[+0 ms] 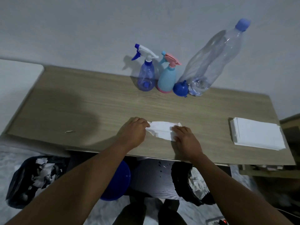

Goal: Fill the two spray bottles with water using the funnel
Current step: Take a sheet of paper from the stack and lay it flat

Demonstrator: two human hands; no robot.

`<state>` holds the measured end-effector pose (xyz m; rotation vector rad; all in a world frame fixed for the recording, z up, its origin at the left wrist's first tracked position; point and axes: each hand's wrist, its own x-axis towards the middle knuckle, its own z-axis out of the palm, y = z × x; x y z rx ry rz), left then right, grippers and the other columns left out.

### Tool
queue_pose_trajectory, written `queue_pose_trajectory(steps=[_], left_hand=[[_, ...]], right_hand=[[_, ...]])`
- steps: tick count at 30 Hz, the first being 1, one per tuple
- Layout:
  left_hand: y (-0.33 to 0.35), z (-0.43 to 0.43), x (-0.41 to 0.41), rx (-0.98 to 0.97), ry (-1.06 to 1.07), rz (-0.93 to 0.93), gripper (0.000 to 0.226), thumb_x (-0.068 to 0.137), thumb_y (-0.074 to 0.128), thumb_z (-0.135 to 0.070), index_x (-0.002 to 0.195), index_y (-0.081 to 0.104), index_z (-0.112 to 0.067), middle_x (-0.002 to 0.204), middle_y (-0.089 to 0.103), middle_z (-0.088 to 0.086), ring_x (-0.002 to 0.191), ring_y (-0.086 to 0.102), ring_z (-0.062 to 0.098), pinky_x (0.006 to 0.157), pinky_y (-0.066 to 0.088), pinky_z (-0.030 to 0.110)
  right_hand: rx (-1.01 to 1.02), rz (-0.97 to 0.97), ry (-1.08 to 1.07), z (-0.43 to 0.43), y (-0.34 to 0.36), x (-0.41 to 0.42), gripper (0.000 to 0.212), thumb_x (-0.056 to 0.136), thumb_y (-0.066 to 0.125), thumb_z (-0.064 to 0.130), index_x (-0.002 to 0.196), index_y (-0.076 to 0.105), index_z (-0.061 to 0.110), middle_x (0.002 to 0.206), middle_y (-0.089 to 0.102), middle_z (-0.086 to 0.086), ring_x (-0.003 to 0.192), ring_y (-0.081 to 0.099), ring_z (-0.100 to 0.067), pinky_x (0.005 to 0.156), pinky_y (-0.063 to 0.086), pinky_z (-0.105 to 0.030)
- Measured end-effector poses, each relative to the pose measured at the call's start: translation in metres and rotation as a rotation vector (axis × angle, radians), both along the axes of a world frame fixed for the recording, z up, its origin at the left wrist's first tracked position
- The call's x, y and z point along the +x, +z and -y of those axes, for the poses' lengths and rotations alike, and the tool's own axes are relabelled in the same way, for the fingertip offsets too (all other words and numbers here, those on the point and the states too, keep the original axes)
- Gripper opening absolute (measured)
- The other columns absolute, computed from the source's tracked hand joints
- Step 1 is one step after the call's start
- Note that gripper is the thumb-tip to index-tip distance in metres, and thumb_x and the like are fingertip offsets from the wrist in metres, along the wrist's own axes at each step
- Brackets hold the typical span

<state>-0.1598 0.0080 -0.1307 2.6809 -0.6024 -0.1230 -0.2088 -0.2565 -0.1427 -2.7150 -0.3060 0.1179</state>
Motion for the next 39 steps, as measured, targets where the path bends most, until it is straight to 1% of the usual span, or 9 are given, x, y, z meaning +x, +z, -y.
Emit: queue_pose_trajectory(steps=[4, 8, 12, 16, 22, 26, 31, 35, 39], left_hand=[[0.004, 0.011, -0.022, -0.017, 0.103, -0.079, 0.031, 0.081, 0.059, -0.005, 0.103, 0.068, -0.025, 0.1, 0.07, -0.002, 0.092, 0.061, 0.023, 0.083, 0.051, 0.037], [0.011, 0.032, -0.05, -0.095, 0.234, -0.145, 0.017, 0.084, 0.058, -0.017, 0.09, 0.053, -0.033, 0.085, 0.064, -0.005, 0.071, 0.06, 0.019, 0.066, 0.053, 0.038], [0.027, 0.081, -0.086, -0.281, 0.298, -0.172, 0.013, 0.086, 0.062, -0.009, 0.086, 0.063, -0.022, 0.078, 0.064, -0.005, 0.062, 0.053, 0.003, 0.058, 0.037, 0.014], [0.03, 0.142, -0.131, -0.476, 0.38, -0.279, 0.02, 0.084, 0.063, -0.004, 0.081, 0.069, -0.022, 0.08, 0.066, -0.015, 0.077, 0.06, -0.008, 0.067, 0.039, 0.001], [-0.013, 0.216, -0.206, -0.459, 0.446, -0.544, 0.023, 0.078, 0.066, -0.001, 0.091, 0.076, -0.018, 0.091, 0.07, -0.009, 0.087, 0.065, 0.006, 0.083, 0.05, 0.018], [-0.052, 0.256, -0.247, -0.37, 0.584, -0.691, 0.017, 0.074, 0.073, -0.002, 0.079, 0.076, -0.018, 0.081, 0.074, 0.0, 0.074, 0.066, 0.012, 0.073, 0.051, 0.017], [-0.085, 0.306, -0.26, -0.4, 0.65, -0.91, 0.034, 0.083, 0.067, -0.003, 0.115, 0.073, -0.015, 0.11, 0.072, 0.005, 0.094, 0.069, 0.019, 0.082, 0.054, 0.023], [-0.099, 0.332, -0.249, -0.432, 0.519, -1.139, 0.042, 0.09, 0.065, -0.013, 0.131, 0.06, -0.02, 0.117, 0.066, 0.007, 0.083, 0.065, 0.019, 0.053, 0.05, 0.018], [-0.114, 0.336, -0.243, -0.337, 0.455, -1.171, 0.055, 0.089, 0.068, -0.021, 0.141, 0.05, -0.021, 0.131, 0.055, 0.004, 0.11, 0.062, 0.023, 0.08, 0.055, 0.028]], right_hand=[[0.026, -0.038, 0.006, 0.005, 0.009, -0.012, 0.047, 0.074, 0.063, 0.021, 0.121, 0.067, 0.014, 0.116, 0.066, -0.005, 0.108, 0.055, -0.029, 0.082, 0.048, -0.032], [0.208, -0.109, -0.145, 0.031, 0.013, -0.026, 0.035, 0.087, 0.052, 0.024, 0.119, 0.064, 0.019, 0.108, 0.065, -0.008, 0.1, 0.059, -0.027, 0.076, 0.044, -0.032], [0.463, -0.037, -0.288, 0.069, 0.03, -0.058, 0.017, 0.091, 0.054, 0.004, 0.099, 0.05, 0.019, 0.087, 0.062, -0.002, 0.074, 0.056, -0.013, 0.063, 0.041, -0.025], [0.635, 0.025, -0.47, 0.118, 0.037, -0.107, 0.017, 0.094, 0.056, 0.004, 0.085, 0.045, 0.014, 0.071, 0.051, -0.001, 0.059, 0.042, -0.006, 0.056, 0.035, -0.022], [0.654, -0.162, -0.71, 0.193, -0.007, -0.201, 0.018, 0.089, 0.072, 0.015, 0.075, 0.061, 0.011, 0.066, 0.064, -0.005, 0.056, 0.054, -0.007, 0.055, 0.042, -0.02], [0.576, -0.35, -0.725, 0.22, -0.05, -0.254, 0.008, 0.084, 0.077, 0.012, 0.09, 0.071, 0.009, 0.082, 0.071, -0.004, 0.073, 0.066, 0.003, 0.068, 0.054, -0.026], [0.56, -0.456, -0.713, 0.225, -0.067, -0.262, 0.037, 0.087, 0.069, 0.002, 0.123, 0.062, 0.005, 0.109, 0.063, -0.01, 0.09, 0.062, -0.014, 0.09, 0.052, -0.031], [0.489, -0.501, -0.662, 0.235, -0.077, -0.247, 0.046, 0.092, 0.065, 0.005, 0.137, 0.055, 0.007, 0.151, 0.04, -0.01, 0.129, 0.049, -0.021, 0.088, 0.031, -0.003], [0.462, -0.557, -0.673, 0.251, -0.09, -0.235, 0.046, 0.094, 0.061, 0.002, 0.139, 0.052, 0.002, 0.156, 0.031, -0.013, 0.124, 0.053, -0.034, 0.083, 0.031, 0.001]])
